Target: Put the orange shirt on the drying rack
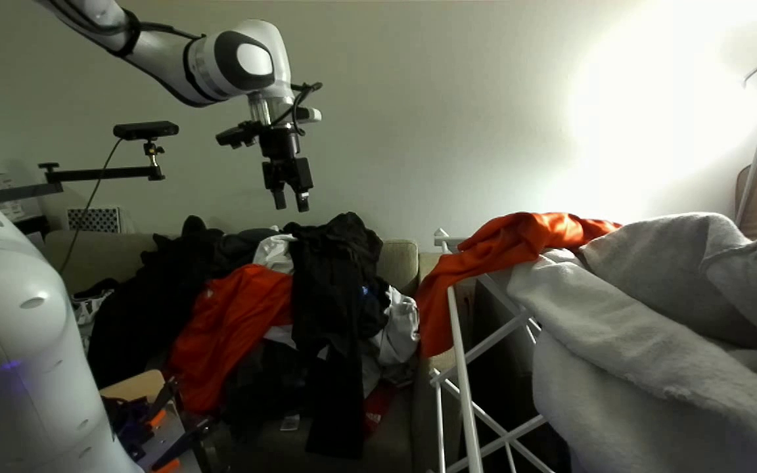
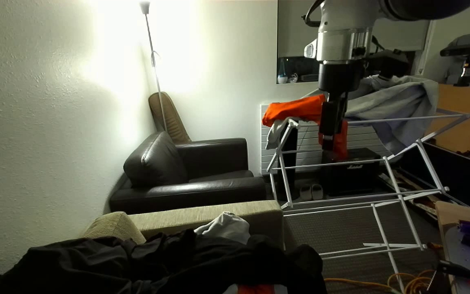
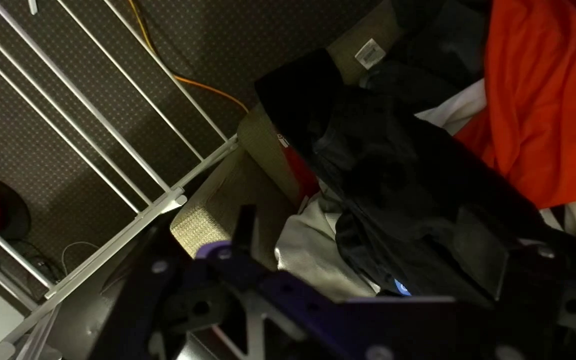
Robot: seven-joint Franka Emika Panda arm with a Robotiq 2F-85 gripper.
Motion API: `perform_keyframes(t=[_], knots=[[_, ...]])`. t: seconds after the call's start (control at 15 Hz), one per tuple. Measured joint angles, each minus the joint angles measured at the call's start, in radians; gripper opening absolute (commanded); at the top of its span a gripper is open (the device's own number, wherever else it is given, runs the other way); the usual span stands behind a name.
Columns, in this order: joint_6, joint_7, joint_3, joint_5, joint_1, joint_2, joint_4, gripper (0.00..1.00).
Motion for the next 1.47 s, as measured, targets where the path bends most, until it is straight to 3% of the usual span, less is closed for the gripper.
perform_keyframes(t=[0.4, 1.47], knots=[[0.071, 0.009, 0.003, -0.015, -0.010, -0.010, -0.037, 1.00], [0.055, 0.035, 0.006, -0.031, -0.019, 0.013, -0.041, 1.00]])
